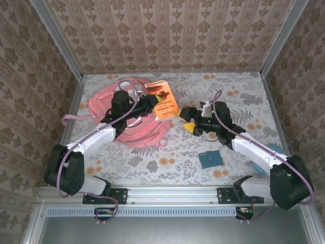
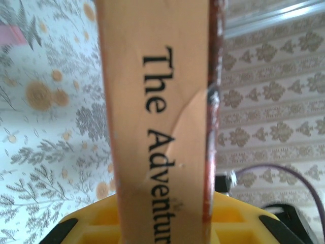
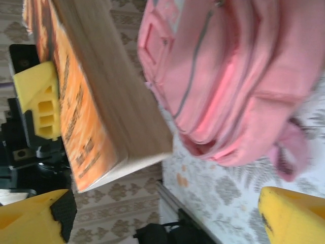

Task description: Pack books, pencil case, and school supplies into a backpack

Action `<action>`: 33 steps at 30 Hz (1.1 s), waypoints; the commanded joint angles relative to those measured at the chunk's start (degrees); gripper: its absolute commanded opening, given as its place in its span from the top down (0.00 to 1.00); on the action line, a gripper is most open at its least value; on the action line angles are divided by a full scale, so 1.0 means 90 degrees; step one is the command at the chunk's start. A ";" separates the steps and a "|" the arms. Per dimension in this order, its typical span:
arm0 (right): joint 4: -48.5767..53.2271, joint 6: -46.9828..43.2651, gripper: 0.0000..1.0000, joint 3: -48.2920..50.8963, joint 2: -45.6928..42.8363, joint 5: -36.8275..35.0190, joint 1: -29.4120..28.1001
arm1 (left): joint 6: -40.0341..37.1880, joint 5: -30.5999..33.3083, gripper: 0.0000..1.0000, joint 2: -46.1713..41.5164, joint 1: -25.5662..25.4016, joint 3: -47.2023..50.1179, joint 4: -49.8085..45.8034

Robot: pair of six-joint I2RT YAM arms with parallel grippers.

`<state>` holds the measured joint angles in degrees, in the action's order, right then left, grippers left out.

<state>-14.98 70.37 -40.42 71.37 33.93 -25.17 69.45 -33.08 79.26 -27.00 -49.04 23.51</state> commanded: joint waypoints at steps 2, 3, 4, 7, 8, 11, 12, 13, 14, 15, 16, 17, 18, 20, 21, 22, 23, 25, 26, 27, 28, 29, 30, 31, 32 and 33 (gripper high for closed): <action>-0.1829 0.1243 0.02 -0.0116 0.0361 -0.1324 -0.0747 | 0.0280 0.0713 0.85 -0.0406 0.0247 0.0152 0.0082; -0.2066 0.1359 0.01 -0.0169 0.0494 -0.1479 -0.0895 | 0.0350 0.0771 0.85 -0.0463 0.0282 0.0182 0.0083; -0.2393 0.1487 0.01 -0.0238 0.0674 -0.1628 -0.1042 | 0.0428 0.0855 0.85 -0.0500 0.0307 0.0225 0.0091; -0.3070 0.1873 0.01 -0.0443 0.1244 -0.1886 -0.1305 | 0.0665 0.0974 0.85 -0.0601 0.0344 0.0333 0.0142; -0.3289 0.1971 0.01 -0.0471 0.1392 -0.1992 -0.1369 | 0.0778 0.1008 0.85 -0.0630 0.0344 0.0367 0.0184; -0.3526 0.2102 0.02 -0.0702 0.1705 -0.2074 -0.1445 | 0.1036 0.1051 0.85 -0.0677 0.0344 0.0456 0.0352; -0.3556 0.2103 0.02 -0.0762 0.1761 -0.2108 -0.1464 | 0.1074 0.1044 0.85 -0.0677 0.0344 0.0459 0.0357; -0.3541 0.2103 0.03 -0.0845 0.1804 -0.2133 -0.1489 | 0.1131 0.1040 0.85 -0.0675 0.0354 0.0471 0.0371; -0.3517 0.2117 0.03 -0.0913 0.1859 -0.2172 -0.1503 | 0.1183 0.1044 0.85 -0.0663 0.0355 0.0469 0.0418; -0.3502 0.2161 0.03 -0.0955 0.1912 -0.2209 -0.1507 | 0.1232 0.1044 0.85 -0.0654 0.0354 0.0479 0.0444; -0.3515 0.2217 0.04 -0.1002 0.1986 -0.2258 -0.1519 | 0.1306 0.1043 0.85 -0.0643 0.0369 0.0487 0.0513; -0.3595 0.2296 0.06 -0.1015 0.2067 -0.2307 -0.1517 | 0.1370 0.1039 0.85 -0.0642 0.0383 0.0497 0.0579; -0.3691 0.2379 0.10 -0.1021 0.2140 -0.2345 -0.1518 | 0.1411 0.1040 0.85 -0.0643 0.0403 0.0514 0.0595; -0.3941 0.2551 0.19 -0.1052 0.2329 -0.2398 -0.1519 | 0.1490 0.1021 0.85 -0.0624 0.0437 0.0517 0.0635; -0.4053 0.2623 0.21 -0.1063 0.2416 -0.2418 -0.1529 | 0.1574 0.1041 0.85 -0.0633 0.0444 0.0551 0.0657; -0.4165 0.2712 0.22 -0.1073 0.2513 -0.2439 -0.1530 | 0.1656 0.1098 0.85 -0.0652 0.0454 0.0642 0.0785; -0.4286 0.2794 0.24 -0.1074 0.2598 -0.2484 -0.1548 | 0.1687 0.1125 0.85 -0.0661 0.0467 0.0689 0.0868; -0.4465 0.2905 0.26 -0.1069 0.2735 -0.2525 -0.1569 | 0.1688 0.1127 0.85 -0.0682 0.0491 0.0724 0.0822; -0.4543 0.2922 0.27 -0.1068 0.2788 -0.2548 -0.1588 | 0.1686 0.1145 0.85 -0.0683 0.0500 0.0740 0.0809; -0.4556 0.2932 0.28 -0.1067 0.2816 -0.2559 -0.1598 | 0.1697 0.1146 0.85 -0.0691 0.0509 0.0765 0.0806; -0.4546 0.2950 0.28 -0.1072 0.2853 -0.2578 -0.1603 | 0.1710 0.1163 0.84 -0.0686 0.0513 0.0789 0.0819; -0.4555 0.2971 0.30 -0.1077 0.2876 -0.2598 -0.1617 | 0.1716 0.1183 0.85 -0.0682 0.0510 0.0809 0.0814; -0.4560 0.2981 0.33 -0.1079 0.2893 -0.2626 -0.1616 | 0.1726 0.1207 0.85 -0.0682 0.0524 0.0828 0.0806; -0.4563 0.2991 0.36 -0.1082 0.2900 -0.2654 -0.1617 | 0.1715 0.1233 0.84 -0.0682 0.0530 0.0848 0.0816; -0.4553 0.2980 0.39 -0.1066 0.2892 -0.2688 -0.1618 | 0.1716 0.1234 0.84 -0.0682 0.0539 0.0856 0.0807; -0.4537 0.2973 0.42 -0.1038 0.2882 -0.2727 -0.1618 | 0.1713 0.1234 0.83 -0.0683 0.0549 0.0874 0.0789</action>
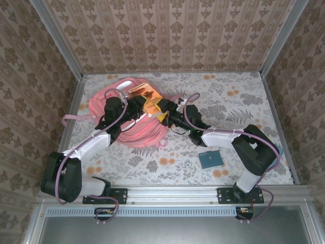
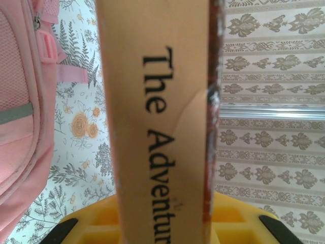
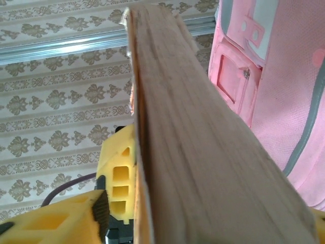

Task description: Pack books, pencil case, and school supplies into a backpack

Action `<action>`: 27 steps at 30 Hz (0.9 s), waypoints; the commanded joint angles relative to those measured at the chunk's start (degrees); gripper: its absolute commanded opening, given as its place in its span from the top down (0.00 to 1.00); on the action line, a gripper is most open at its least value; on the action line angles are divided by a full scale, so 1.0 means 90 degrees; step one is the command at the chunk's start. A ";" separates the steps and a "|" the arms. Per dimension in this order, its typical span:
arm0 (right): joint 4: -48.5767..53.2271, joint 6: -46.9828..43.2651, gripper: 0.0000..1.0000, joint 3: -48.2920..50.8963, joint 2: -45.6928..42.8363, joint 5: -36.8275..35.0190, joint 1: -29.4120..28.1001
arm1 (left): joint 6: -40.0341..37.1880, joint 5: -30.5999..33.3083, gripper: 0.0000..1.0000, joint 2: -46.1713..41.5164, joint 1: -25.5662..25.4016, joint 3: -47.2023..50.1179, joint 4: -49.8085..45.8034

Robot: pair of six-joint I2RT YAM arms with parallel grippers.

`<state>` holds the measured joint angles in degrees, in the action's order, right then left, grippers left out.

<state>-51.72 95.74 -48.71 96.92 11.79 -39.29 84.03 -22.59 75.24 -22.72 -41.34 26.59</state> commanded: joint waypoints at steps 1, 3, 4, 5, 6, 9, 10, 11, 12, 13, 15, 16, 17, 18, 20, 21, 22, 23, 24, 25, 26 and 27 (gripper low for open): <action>-0.0420 0.0146 0.47 -0.0084 0.0005 -0.0339 -0.0049 | 0.0082 0.0054 0.82 -0.0236 0.0087 0.0032 0.0444; -0.0225 0.0080 0.60 -0.0002 -0.0104 -0.0480 -0.0030 | 0.0047 0.0008 0.75 -0.0240 0.0105 0.0061 0.0375; -0.0001 0.0034 0.65 0.0028 -0.0182 -0.0540 -0.0012 | -0.0008 -0.0049 0.69 -0.0236 0.0119 0.0063 0.0332; 0.0256 -0.0100 0.69 0.0049 -0.0291 -0.0598 0.0008 | -0.0112 -0.0104 0.62 -0.0245 0.0147 0.0076 0.0289; 0.0502 -0.0274 0.73 0.0051 -0.0391 -0.0639 0.0035 | -0.0242 -0.0163 0.54 -0.0263 0.0162 0.0084 0.0218; 0.1600 -0.0968 0.81 0.0031 -0.0835 -0.0793 0.0111 | -0.1079 -0.0321 0.31 -0.0415 0.0224 0.0056 -0.0525; 0.1961 -0.1237 0.83 0.0031 -0.1031 -0.0897 0.0138 | -0.1449 -0.0336 0.26 -0.0500 0.0248 0.0034 -0.0946; 0.2342 -0.1527 0.83 0.0031 -0.1221 -0.1006 0.0164 | -0.1844 -0.0279 0.20 -0.0609 0.0264 0.0025 -0.1384; 0.2646 -0.1788 0.84 0.0031 -0.1399 -0.1083 0.0201 | -0.2213 -0.0238 0.17 -0.0710 0.0273 0.0002 -0.1736; 0.3048 -0.2050 0.84 0.0024 -0.1600 -0.1176 0.0249 | -0.2746 -0.0176 0.15 -0.0822 0.0289 -0.0071 -0.2310; 0.3800 -0.2540 0.84 -0.0007 -0.1871 -0.1330 0.0352 | -0.3643 0.0024 0.10 -0.1004 0.0293 -0.0215 -0.3292; 0.4216 -0.2762 0.84 -0.0036 -0.2224 -0.1416 0.0409 | -0.4151 0.0095 0.08 -0.1065 0.0298 -0.0318 -0.3756; 0.4578 -0.2957 0.84 -0.0054 -0.2408 -0.1501 0.0463 | -0.4643 0.0122 0.06 -0.1109 0.0300 -0.0454 -0.4217; 0.4840 -0.3118 0.84 -0.0055 -0.2551 -0.1554 0.0519 | -0.5107 0.0059 0.05 -0.1107 0.0288 -0.0589 -0.4546; 0.5407 -0.3378 0.84 -0.0078 -0.2794 -0.1636 0.0654 | -0.5805 0.0316 0.03 -0.1071 0.0242 -0.0947 -0.5413; 0.5571 -0.3472 0.84 -0.0071 -0.2911 -0.1662 0.0696 | -0.6074 0.0341 0.01 -0.1051 0.0204 -0.1042 -0.5596; 0.5720 -0.3558 0.84 -0.0058 -0.3026 -0.1697 0.0747 | -0.6314 0.0412 0.00 -0.1020 0.0165 -0.1161 -0.5837; 0.5851 -0.3611 0.84 -0.0038 -0.3128 -0.1733 0.0796 | -0.6475 0.0542 0.00 -0.0984 0.0118 -0.1272 -0.6016; 0.5949 -0.3643 0.84 -0.0018 -0.3217 -0.1758 0.0838 | -0.6654 0.0573 0.00 -0.0962 0.0060 -0.1334 -0.6098; 0.6032 -0.3668 0.84 0.0012 -0.3305 -0.1786 0.0882 | -0.6852 0.0607 0.00 -0.0917 -0.0013 -0.1420 -0.6216; 0.6094 -0.3683 0.84 0.0052 -0.3387 -0.1802 0.0922 | -0.6976 0.0769 0.00 -0.0855 -0.0102 -0.1525 -0.6374; 0.6148 -0.3667 0.84 0.0086 -0.3455 -0.1825 0.0963 | -0.7142 0.0878 0.00 -0.0782 -0.0170 -0.1609 -0.6484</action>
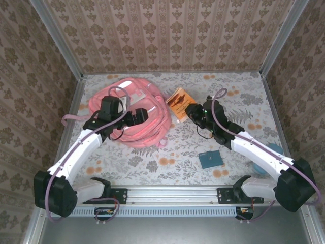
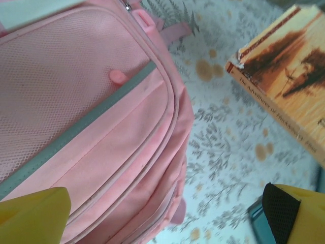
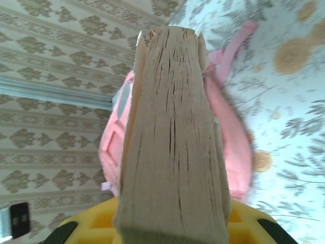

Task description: Pack books, pencil case, and school supplies into a backpack

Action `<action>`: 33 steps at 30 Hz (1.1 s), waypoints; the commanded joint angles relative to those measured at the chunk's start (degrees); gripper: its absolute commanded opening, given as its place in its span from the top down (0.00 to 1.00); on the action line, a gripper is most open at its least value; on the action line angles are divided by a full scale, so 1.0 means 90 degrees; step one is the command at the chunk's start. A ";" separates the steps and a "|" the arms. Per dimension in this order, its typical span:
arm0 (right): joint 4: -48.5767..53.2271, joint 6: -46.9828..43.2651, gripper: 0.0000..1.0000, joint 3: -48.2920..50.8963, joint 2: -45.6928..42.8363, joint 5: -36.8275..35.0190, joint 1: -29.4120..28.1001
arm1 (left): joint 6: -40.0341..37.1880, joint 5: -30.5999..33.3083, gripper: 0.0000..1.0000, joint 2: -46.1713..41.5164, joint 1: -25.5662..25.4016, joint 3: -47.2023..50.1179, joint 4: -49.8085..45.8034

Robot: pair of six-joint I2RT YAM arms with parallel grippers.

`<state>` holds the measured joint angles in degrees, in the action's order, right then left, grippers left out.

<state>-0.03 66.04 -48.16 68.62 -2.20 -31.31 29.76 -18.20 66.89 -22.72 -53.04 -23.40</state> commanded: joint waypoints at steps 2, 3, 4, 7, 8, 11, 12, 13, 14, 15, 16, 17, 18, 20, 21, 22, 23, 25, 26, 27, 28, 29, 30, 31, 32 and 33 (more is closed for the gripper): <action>0.0438 -0.0365 0.84 0.0096 -0.0423 -0.0285 0.0130 | -0.1408 0.0614 0.00 0.0306 -0.0331 -0.0471 -0.1130; 0.0461 -0.0384 0.84 0.0112 -0.0453 -0.0292 0.0129 | -0.1508 0.0702 0.00 0.0379 -0.0342 -0.0538 -0.1175; 0.0472 -0.0370 0.83 0.0131 -0.0466 -0.0289 0.0139 | -0.1661 0.0703 0.00 0.0468 -0.0532 -0.0588 -0.1195; 0.0454 -0.0308 0.84 0.0157 -0.0420 -0.0243 0.0139 | -0.1964 0.0833 0.00 0.0810 -0.0782 -0.0764 -0.1278; 0.0444 -0.0279 0.84 0.0166 -0.0384 -0.0217 0.0146 | -0.2073 0.1005 0.00 0.0946 -0.0887 -0.0838 -0.1310; 0.0414 -0.0209 0.84 0.0171 -0.0296 -0.0129 0.0157 | -0.2326 0.1579 0.05 0.1417 -0.1145 -0.1158 -0.1555; 0.0414 -0.0186 0.84 0.0166 -0.0283 -0.0107 0.0159 | -0.2409 0.1699 0.07 0.1577 -0.1197 -0.1272 -0.1624; 0.0423 -0.0171 0.84 0.0174 -0.0281 -0.0096 0.0158 | -0.2488 0.1876 0.11 0.1796 -0.1260 -0.1412 -0.1714; 0.0433 -0.0157 0.84 0.0184 -0.0298 -0.0095 0.0168 | -0.2564 0.2054 0.15 0.1991 -0.1306 -0.1551 -0.1802; 0.0428 -0.0148 0.84 0.0203 -0.0318 -0.0088 0.0167 | -0.2623 0.2178 0.18 0.2143 -0.1332 -0.1657 -0.1861; 0.0419 -0.0138 0.84 0.0230 -0.0346 -0.0078 0.0167 | -0.2685 0.2285 0.21 0.2313 -0.1343 -0.1762 -0.1919; 0.0416 -0.0123 0.84 0.0261 -0.0373 -0.0070 0.0163 | -0.2739 0.2359 0.22 0.2468 -0.1343 -0.1861 -0.1943; 0.0414 -0.0104 0.84 0.0286 -0.0387 -0.0068 0.0163 | -0.2800 0.2417 0.24 0.2574 -0.1343 -0.1927 -0.1952; 0.0414 -0.0062 0.84 0.0338 -0.0416 -0.0049 0.0165 | -0.2893 0.2478 0.24 0.2838 -0.1338 -0.2092 -0.2032; 0.0410 -0.0046 0.84 0.0357 -0.0417 -0.0040 0.0160 | -0.2939 0.2439 0.24 0.2949 -0.1333 -0.2158 -0.2094; 0.0390 -0.0017 0.84 0.0378 -0.0417 -0.0014 0.0168 | -0.2965 0.2427 0.23 0.3063 -0.1323 -0.2213 -0.2152; 0.0358 -0.0003 0.84 0.0390 -0.0412 0.0022 0.0168 | -0.2948 0.2512 0.23 0.3156 -0.1314 -0.2250 -0.2192; 0.0317 -0.0001 0.84 0.0410 -0.0375 0.0085 0.0168 | -0.2961 0.2597 0.23 0.3306 -0.1296 -0.2322 -0.2239; 0.0307 0.0001 0.84 0.0412 -0.0354 0.0105 0.0163 | -0.2996 0.2579 0.23 0.3401 -0.1289 -0.2368 -0.2270; 0.0298 -0.0004 0.84 0.0414 -0.0332 0.0123 0.0168 | -0.3031 0.2568 0.23 0.3476 -0.1284 -0.2423 -0.2308; 0.0287 -0.0004 0.84 0.0410 -0.0306 0.0153 0.0168 | -0.3075 0.2585 0.24 0.3577 -0.1284 -0.2495 -0.2373; 0.0267 0.0001 0.84 0.0403 -0.0286 0.0165 0.0163 | -0.3091 0.2630 0.25 0.3670 -0.1284 -0.2566 -0.2439; 0.0267 -0.0007 0.84 0.0402 -0.0263 0.0171 0.0167 | -0.3114 0.2672 0.26 0.3740 -0.1284 -0.2623 -0.2484; 0.0254 0.0003 0.84 0.0400 -0.0237 0.0183 0.0163 | -0.3134 0.2730 0.27 0.3819 -0.1276 -0.2682 -0.2538; 0.0249 0.0013 0.84 0.0401 -0.0208 0.0199 0.0178 | -0.3137 0.2794 0.29 0.3882 -0.1274 -0.2719 -0.2569; 0.0231 0.0006 0.84 0.0403 -0.0195 0.0191 0.0182 | -0.3140 0.2852 0.31 0.3922 -0.1265 -0.2747 -0.2585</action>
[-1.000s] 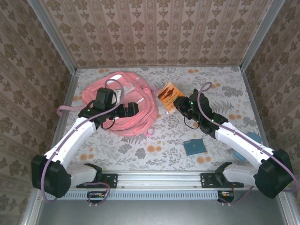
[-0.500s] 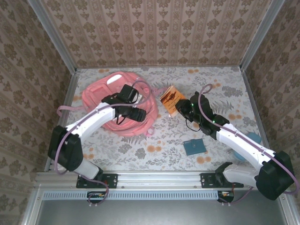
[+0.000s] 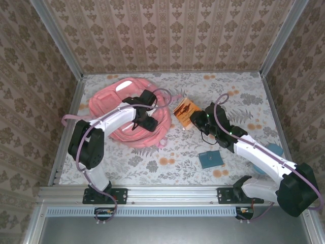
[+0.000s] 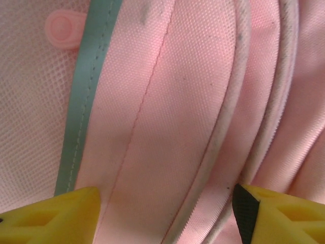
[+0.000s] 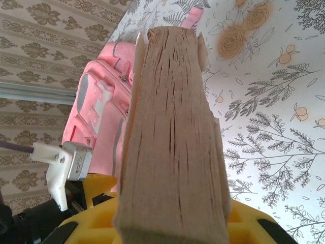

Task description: Pack books, pencil case, and school supplies into a backpack

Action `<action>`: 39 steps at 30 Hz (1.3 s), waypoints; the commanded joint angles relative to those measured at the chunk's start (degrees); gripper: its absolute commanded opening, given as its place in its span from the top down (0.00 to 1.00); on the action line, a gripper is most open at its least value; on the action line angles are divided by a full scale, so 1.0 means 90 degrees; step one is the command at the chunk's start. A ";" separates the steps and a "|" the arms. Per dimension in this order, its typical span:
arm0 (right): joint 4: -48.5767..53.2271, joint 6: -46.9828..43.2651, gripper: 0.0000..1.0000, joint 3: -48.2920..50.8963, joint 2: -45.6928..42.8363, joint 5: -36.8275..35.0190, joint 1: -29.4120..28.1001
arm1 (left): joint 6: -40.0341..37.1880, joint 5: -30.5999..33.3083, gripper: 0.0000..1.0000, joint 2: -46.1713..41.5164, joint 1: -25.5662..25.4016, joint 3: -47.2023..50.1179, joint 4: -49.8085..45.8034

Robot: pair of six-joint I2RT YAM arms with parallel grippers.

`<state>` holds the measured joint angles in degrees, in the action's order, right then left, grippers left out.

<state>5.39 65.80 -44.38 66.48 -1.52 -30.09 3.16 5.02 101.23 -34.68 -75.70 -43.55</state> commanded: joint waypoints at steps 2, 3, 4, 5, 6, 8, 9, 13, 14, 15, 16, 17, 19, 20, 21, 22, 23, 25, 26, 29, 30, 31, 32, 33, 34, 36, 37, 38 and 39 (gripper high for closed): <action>-0.0414 0.0045 0.84 -0.0005 0.0074 0.0143 0.0051 | -0.0162 0.0337 0.35 0.0134 0.0074 -0.0251 -0.0338; -0.0427 0.0056 0.84 -0.0010 0.0089 0.0147 0.0057 | -0.0161 0.0348 0.36 0.0141 0.0074 -0.0251 -0.0328; -0.0451 0.0058 0.84 -0.0016 0.0085 0.0158 0.0057 | -0.0183 0.0374 0.38 0.0146 0.0074 -0.0251 -0.0322; -0.0452 0.0056 0.84 -0.0014 0.0102 0.0172 0.0057 | -0.0194 0.0436 0.39 0.0159 0.0074 -0.0251 -0.0337; -0.0453 0.0052 0.84 -0.0016 0.0104 0.0169 0.0057 | -0.0188 0.0523 0.40 0.0183 0.0074 -0.0265 -0.0360; -0.0452 0.0054 0.84 -0.0022 0.0109 0.0169 0.0061 | -0.0209 0.0682 0.43 0.0262 0.0074 -0.0326 -0.0486; -0.0443 0.0061 0.84 -0.0015 0.0113 0.0169 0.0052 | -0.0213 0.0767 0.43 0.0298 0.0064 -0.0331 -0.0525; -0.0454 0.0092 0.84 -0.0018 0.0128 0.0169 0.0052 | -0.0277 0.0838 0.43 0.0363 0.0045 -0.0341 -0.0600; -0.0452 0.0100 0.84 -0.0018 0.0133 0.0169 0.0052 | -0.0304 0.0841 0.43 0.0378 0.0035 -0.0338 -0.0587; -0.0457 0.0101 0.84 -0.0018 0.0133 0.0168 0.0052 | -0.0322 0.0859 0.44 0.0399 0.0018 -0.0355 -0.0591; -0.0458 0.0101 0.84 -0.0020 0.0133 0.0168 0.0052 | -0.0348 0.0885 0.45 0.0407 -0.0002 -0.0376 -0.0602; -0.0444 0.0103 0.84 -0.0019 0.0133 0.0169 0.0052 | -0.0375 0.0923 0.46 0.0420 -0.0013 -0.0392 -0.0608; -0.0429 0.0106 0.84 -0.0029 0.0128 0.0157 0.0052 | -0.0409 0.1017 0.52 0.0425 -0.0041 -0.0442 -0.0601; -0.0414 0.0101 0.84 -0.0030 0.0133 0.0149 0.0052 | -0.0428 0.1055 0.54 0.0400 -0.0052 -0.0447 -0.0592; -0.0408 0.0101 0.84 -0.0029 0.0119 0.0150 0.0052 | -0.0457 0.1093 0.57 0.0372 -0.0062 -0.0463 -0.0565; -0.0398 0.0101 0.84 -0.0035 0.0114 0.0149 0.0052 | -0.0477 0.1143 0.60 0.0331 -0.0080 -0.0481 -0.0552; -0.0376 0.0105 0.84 -0.0030 0.0099 0.0140 0.0052 | -0.0508 0.1248 0.63 0.0281 -0.0099 -0.0503 -0.0533; -0.0361 0.0103 0.84 -0.0013 0.0075 0.0121 0.0052 | -0.0544 0.1378 0.69 0.0140 -0.0138 -0.0533 -0.0486; -0.0347 0.0097 0.84 -0.0003 0.0056 0.0111 0.0052 | -0.0554 0.1441 0.73 0.0031 -0.0150 -0.0534 -0.0465; -0.0283 0.0065 0.84 0.0009 -0.0019 0.0069 0.0052 | -0.0595 0.1500 0.82 -0.0358 -0.0204 -0.0459 -0.0213; -0.0219 0.0030 0.84 0.0000 -0.0055 0.0031 0.0052 | -0.0619 0.1539 0.84 -0.0507 -0.0223 -0.0421 -0.0131; -0.0094 -0.0012 0.84 -0.0015 -0.0103 -0.0054 0.0043 | -0.0661 0.1619 0.87 -0.0688 -0.0262 -0.0379 -0.0016; 0.0096 -0.0075 0.85 -0.0046 -0.0158 -0.0193 0.0033 | -0.0664 0.1943 0.89 -0.0865 -0.0357 -0.0372 0.0041; 0.0270 -0.0121 0.85 -0.0085 -0.0210 -0.0334 0.0014 | -0.0666 0.2255 0.91 -0.1016 -0.0458 -0.0400 0.0063; 0.0465 -0.0160 0.85 -0.0107 -0.0268 -0.0483 0.0003 | -0.0731 0.2492 0.92 -0.1164 -0.0586 -0.0425 0.0117; 0.0670 -0.0191 0.85 -0.0103 -0.0376 -0.0688 0.0003 | -0.0790 0.2807 0.94 -0.1432 -0.0755 -0.0446 0.0315; 0.0725 -0.0202 0.86 -0.0098 -0.0433 -0.0758 -0.0001 | -0.0800 0.2874 0.96 -0.1560 -0.0789 -0.0428 0.0452; 0.0749 -0.0226 0.86 -0.0093 -0.0483 -0.0785 -0.0007 | -0.0800 0.2897 0.96 -0.1667 -0.0795 -0.0391 0.0622; 0.0722 -0.0275 0.86 -0.0088 -0.0524 -0.0772 -0.0007 | -0.0795 0.2927 0.97 -0.1731 -0.0796 -0.0351 0.0786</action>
<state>10.98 65.28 -44.38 64.36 -4.97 -29.89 -2.90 26.13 89.27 -40.88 -78.48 -43.20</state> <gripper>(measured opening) 0.216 0.077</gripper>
